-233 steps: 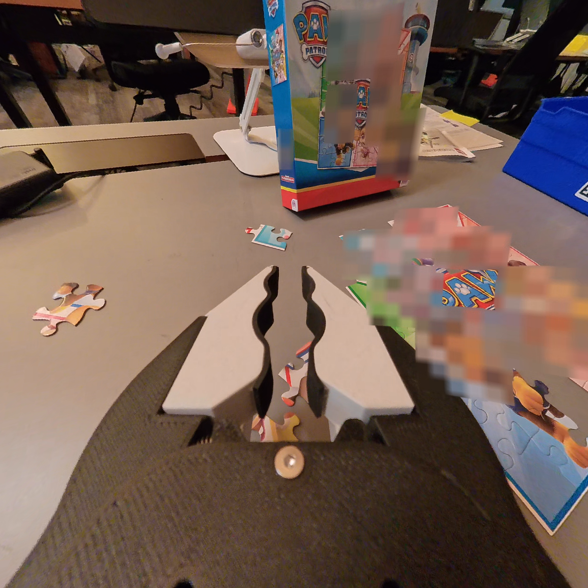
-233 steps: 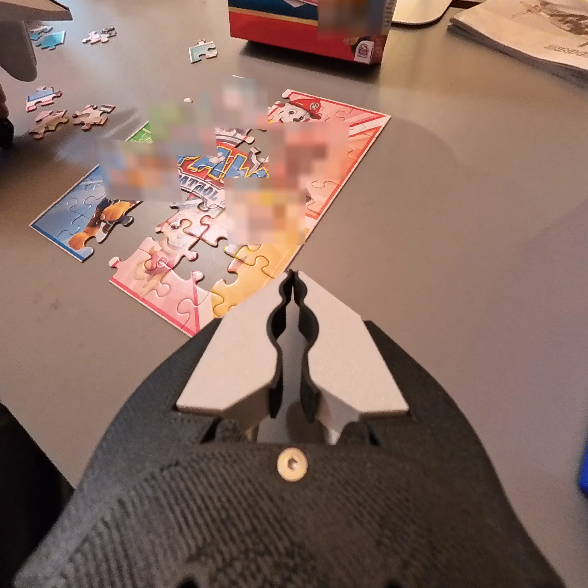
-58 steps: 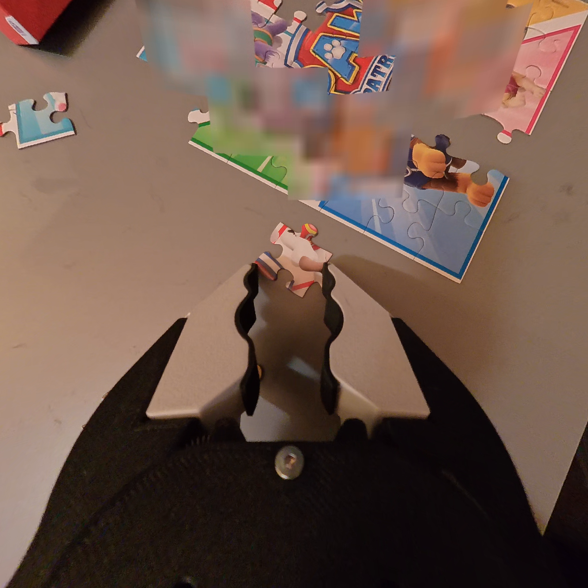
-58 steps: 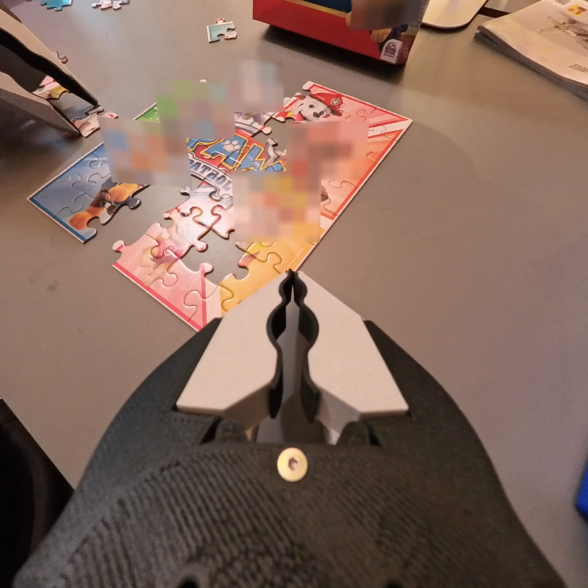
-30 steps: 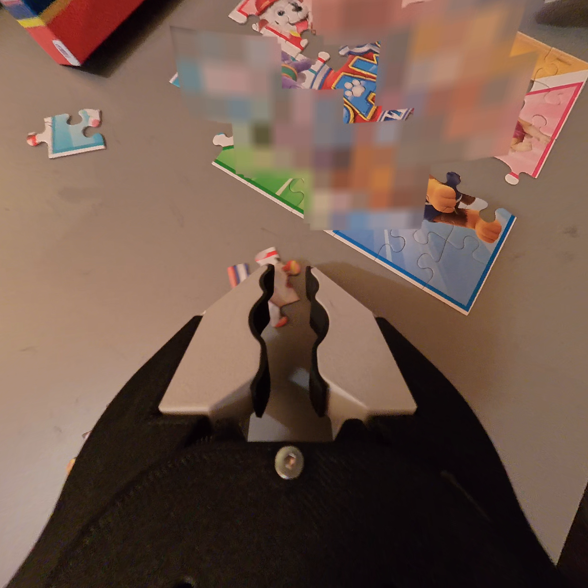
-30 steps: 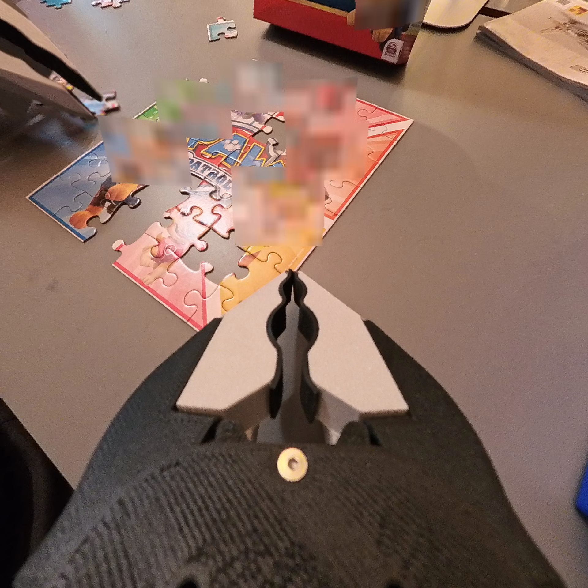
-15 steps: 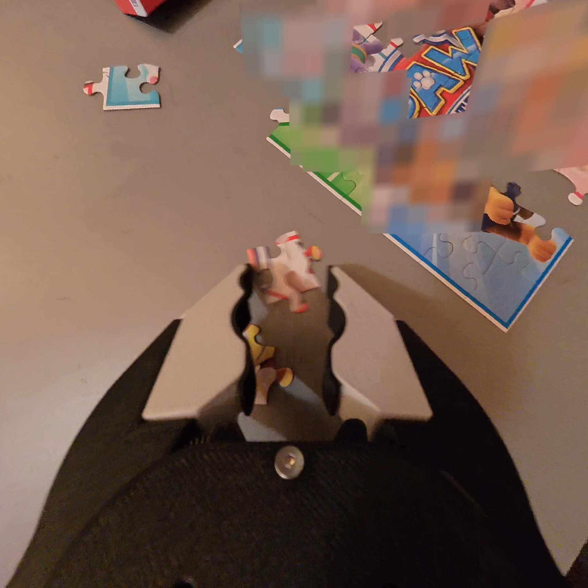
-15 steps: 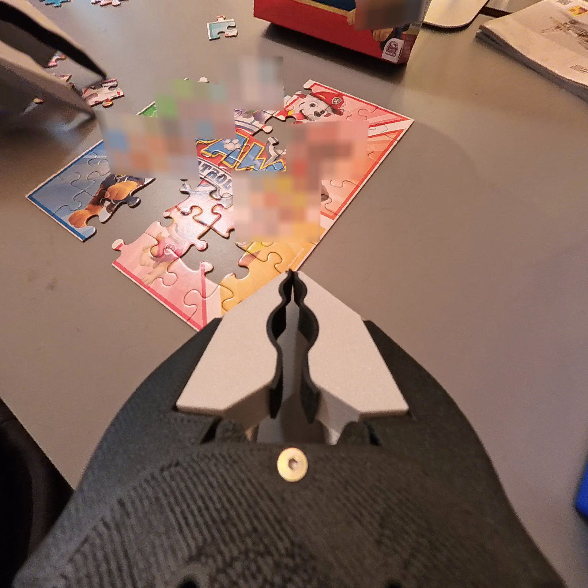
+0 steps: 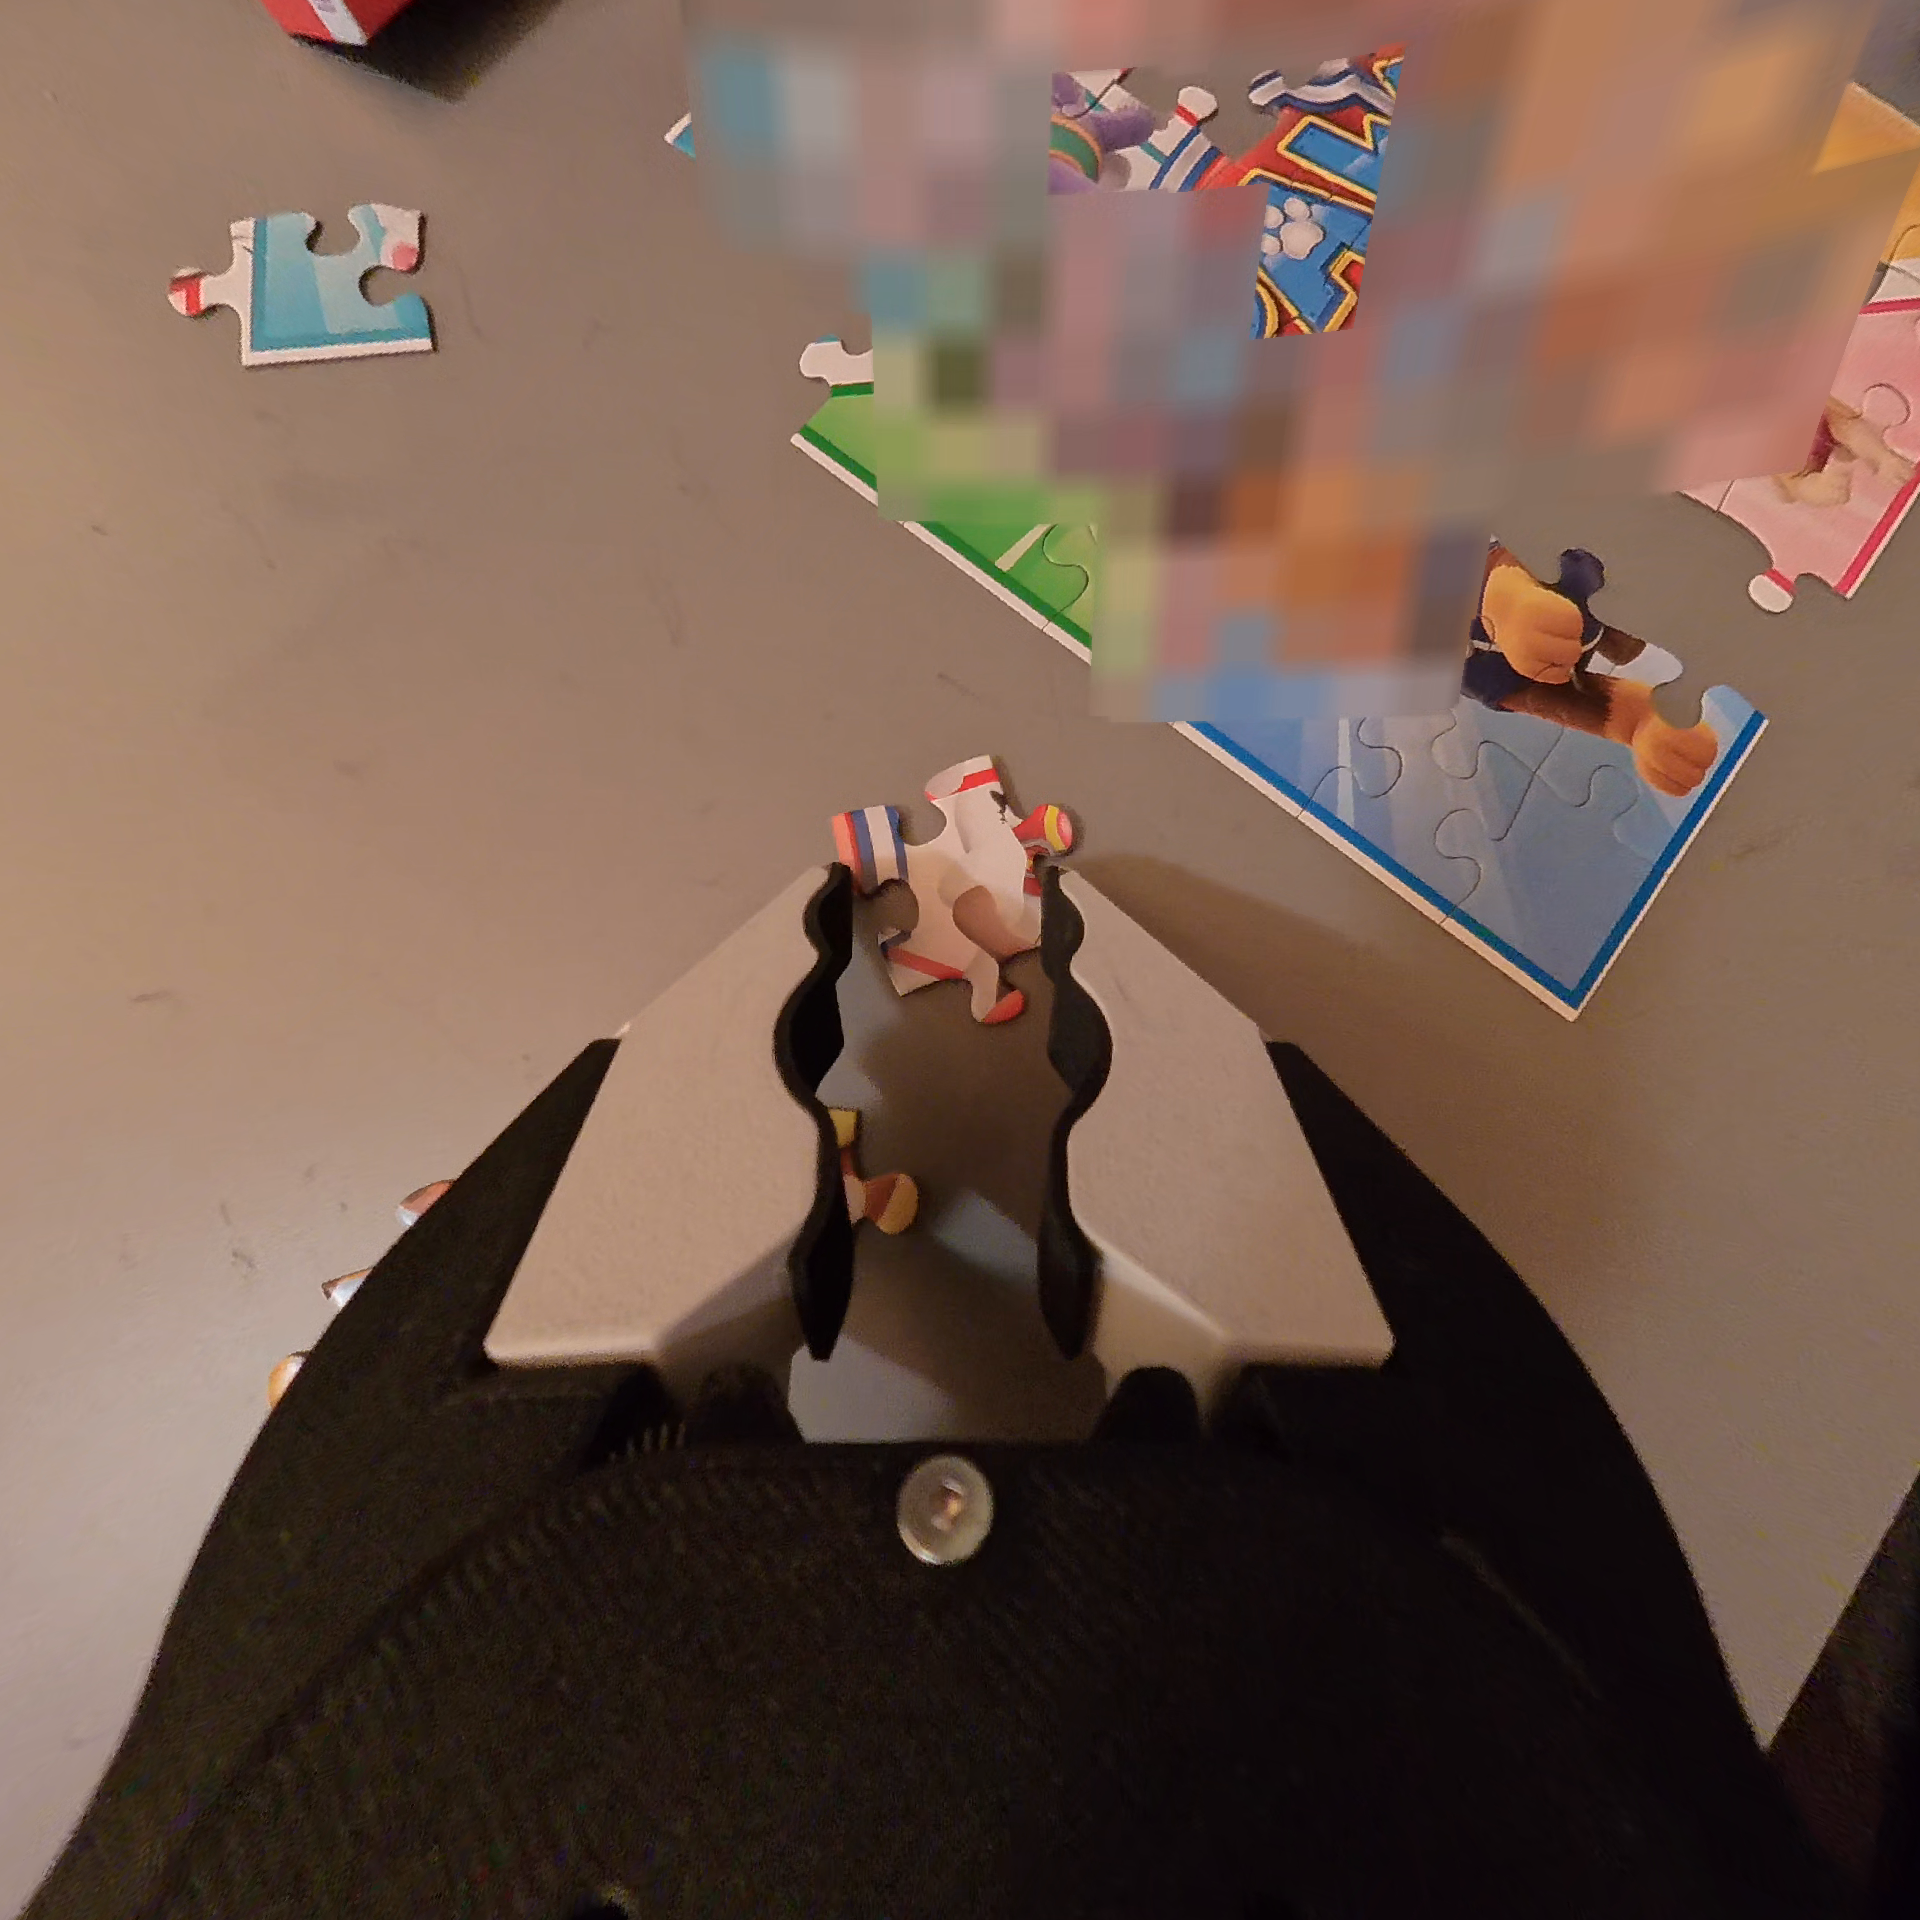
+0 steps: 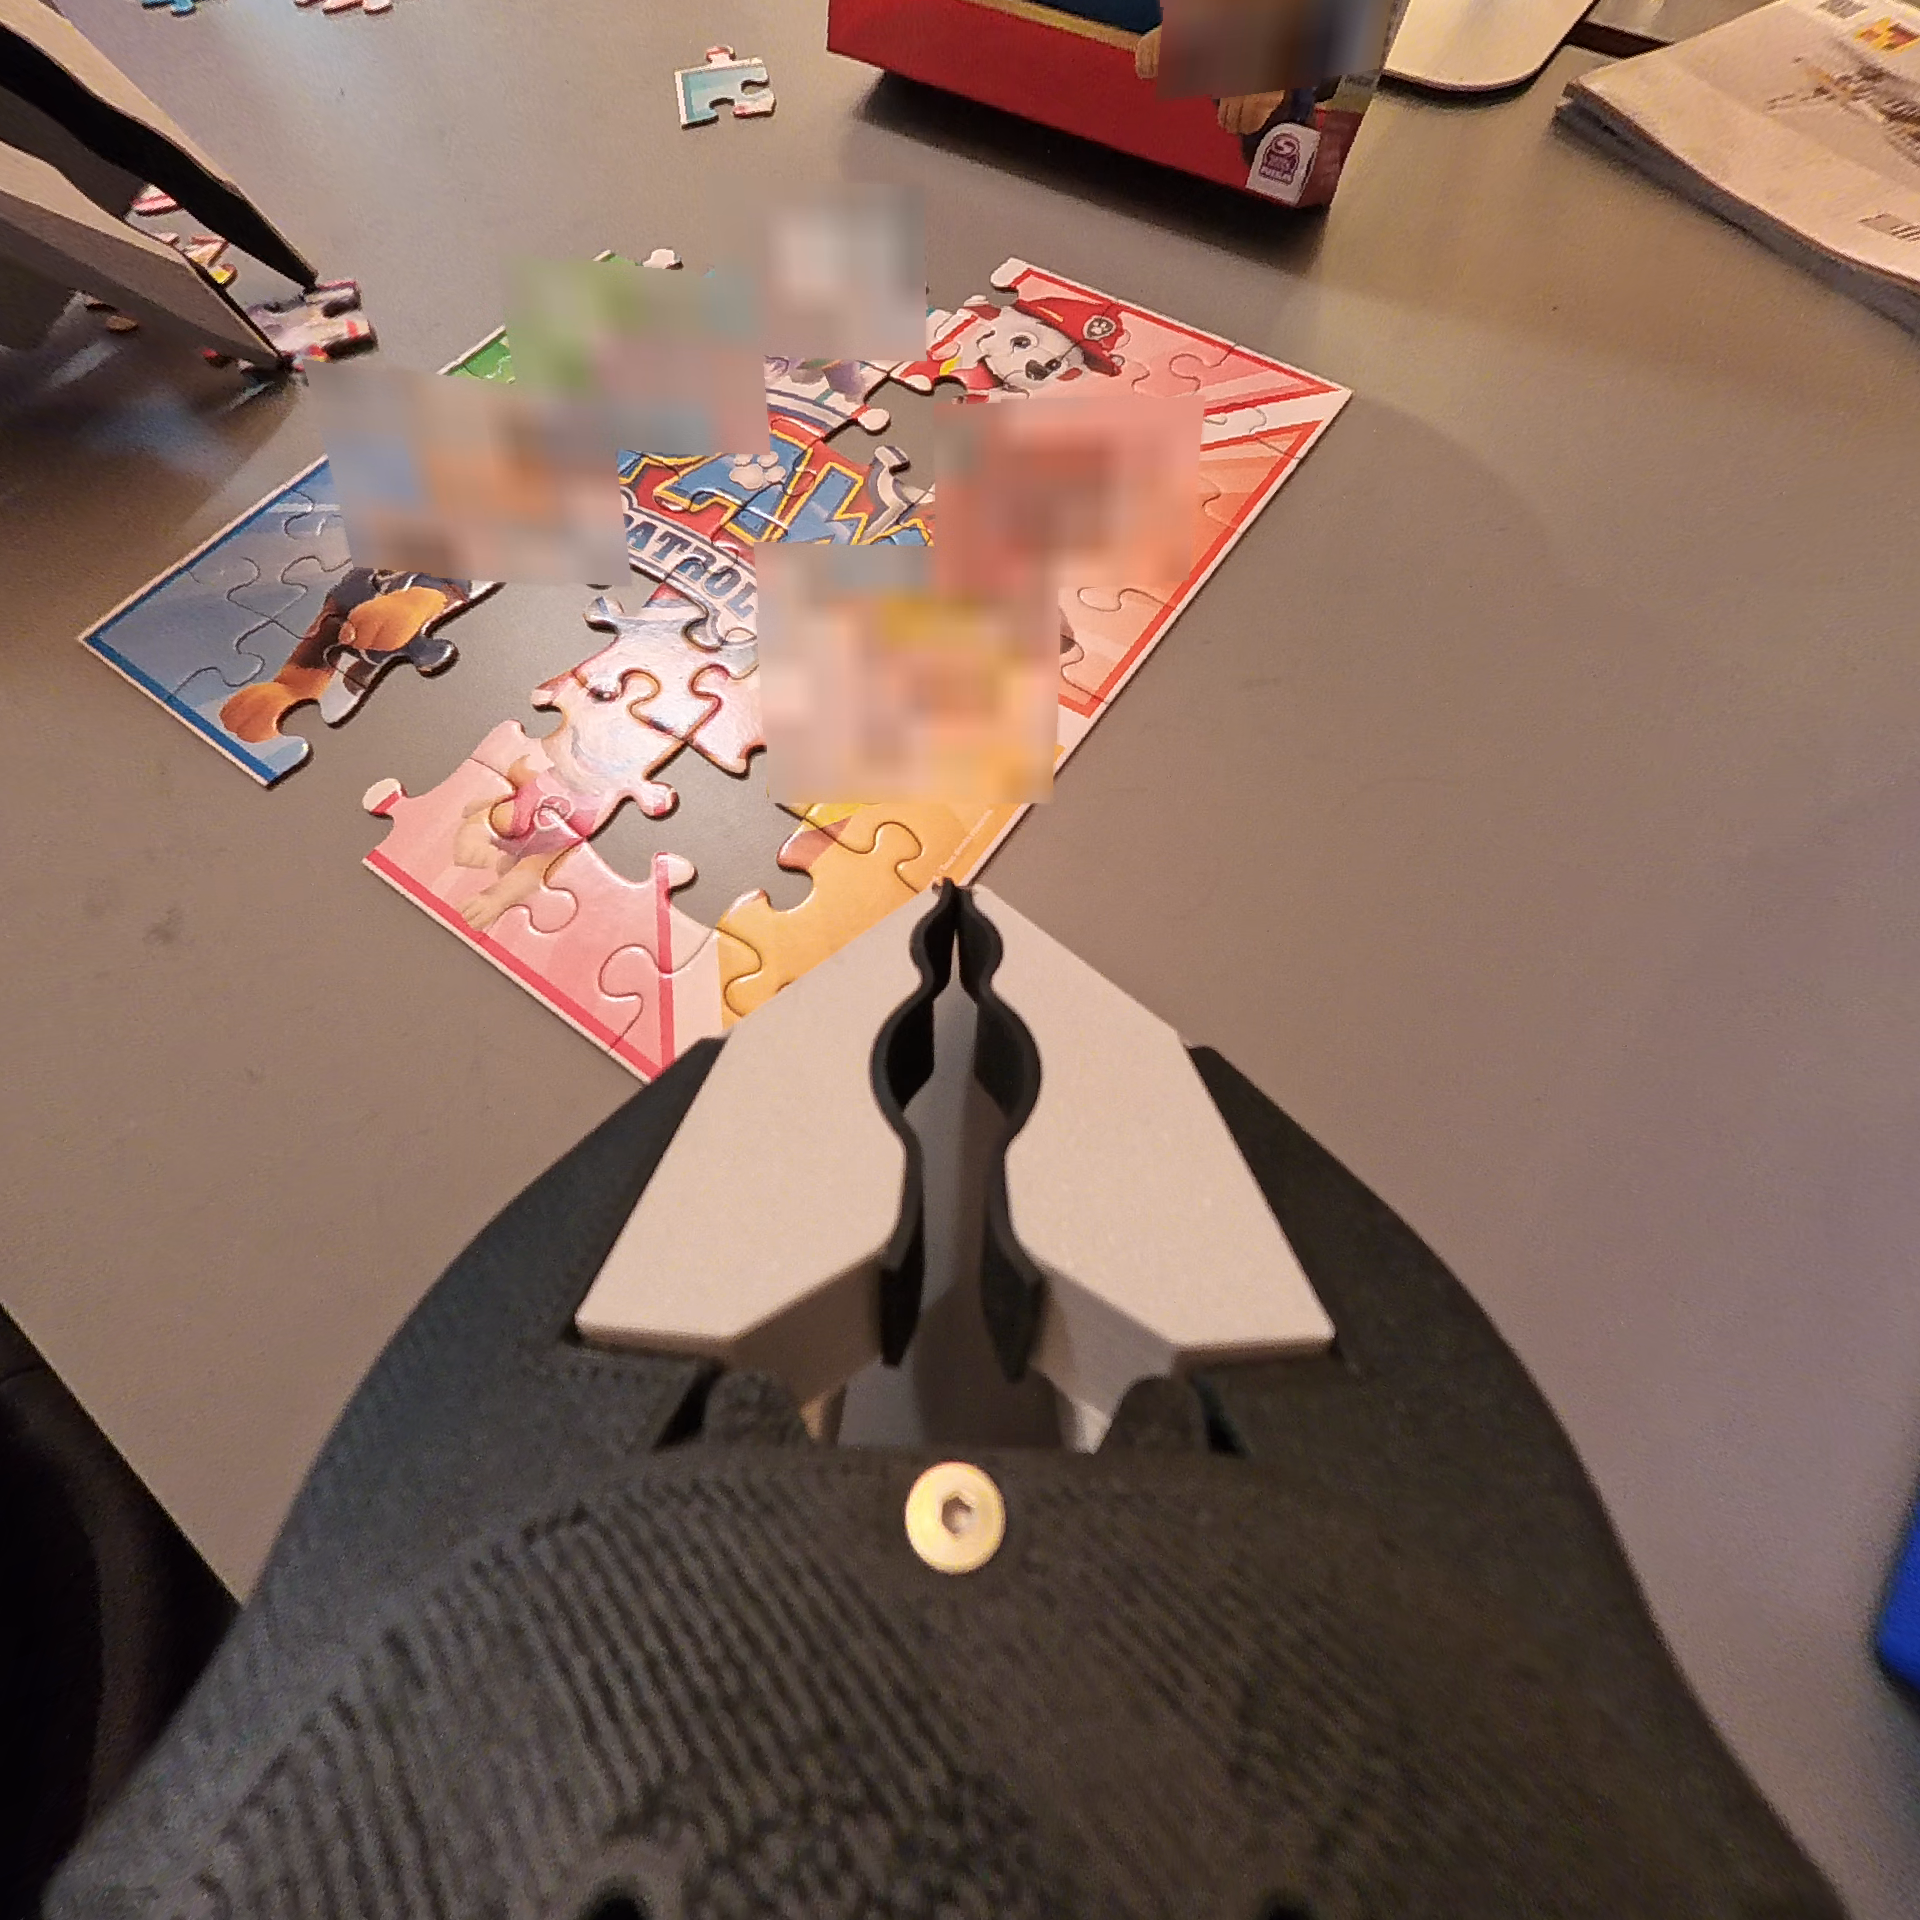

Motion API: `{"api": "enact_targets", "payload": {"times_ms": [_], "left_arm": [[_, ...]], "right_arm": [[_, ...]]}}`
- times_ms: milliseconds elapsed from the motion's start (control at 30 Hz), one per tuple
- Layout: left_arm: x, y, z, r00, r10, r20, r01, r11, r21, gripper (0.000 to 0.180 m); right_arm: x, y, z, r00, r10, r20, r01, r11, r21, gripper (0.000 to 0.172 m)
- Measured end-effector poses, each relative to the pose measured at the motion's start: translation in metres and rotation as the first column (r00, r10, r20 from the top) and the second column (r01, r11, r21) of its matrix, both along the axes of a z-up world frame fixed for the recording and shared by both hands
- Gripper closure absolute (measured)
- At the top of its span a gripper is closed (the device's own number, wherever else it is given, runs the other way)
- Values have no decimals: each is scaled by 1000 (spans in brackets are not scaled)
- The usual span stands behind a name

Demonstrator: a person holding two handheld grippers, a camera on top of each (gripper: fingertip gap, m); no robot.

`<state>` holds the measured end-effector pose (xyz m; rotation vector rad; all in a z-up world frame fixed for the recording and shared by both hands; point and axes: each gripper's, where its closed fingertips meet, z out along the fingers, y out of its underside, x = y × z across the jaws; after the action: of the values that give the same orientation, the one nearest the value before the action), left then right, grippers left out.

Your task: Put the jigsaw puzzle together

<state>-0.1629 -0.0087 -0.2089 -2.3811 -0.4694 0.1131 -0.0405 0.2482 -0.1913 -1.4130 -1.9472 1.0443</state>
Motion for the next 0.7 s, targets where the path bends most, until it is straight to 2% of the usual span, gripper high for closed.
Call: {"api": "enact_targets", "payload": {"times_ms": [333,433,567,700], "left_arm": [[12,14,27,999,-52,-9,52,992,114,146],[23,26,40,995,-95,-25,98,982,159,146],[49,49,58,981,-191,-38,195,958,211,145],[80,75,67,955,-292,-60,297,926,232,145]], "right_arm": [[0,1,1,1000,-4,-9,4,1000,1,172],[-1,-2,11,997,3,-71,-2,1000,1,172],[2,-45,36,978,91,-190,-116,985,-128,172],[9,-100,44,960,199,-197,-247,935,-255,168]]}}
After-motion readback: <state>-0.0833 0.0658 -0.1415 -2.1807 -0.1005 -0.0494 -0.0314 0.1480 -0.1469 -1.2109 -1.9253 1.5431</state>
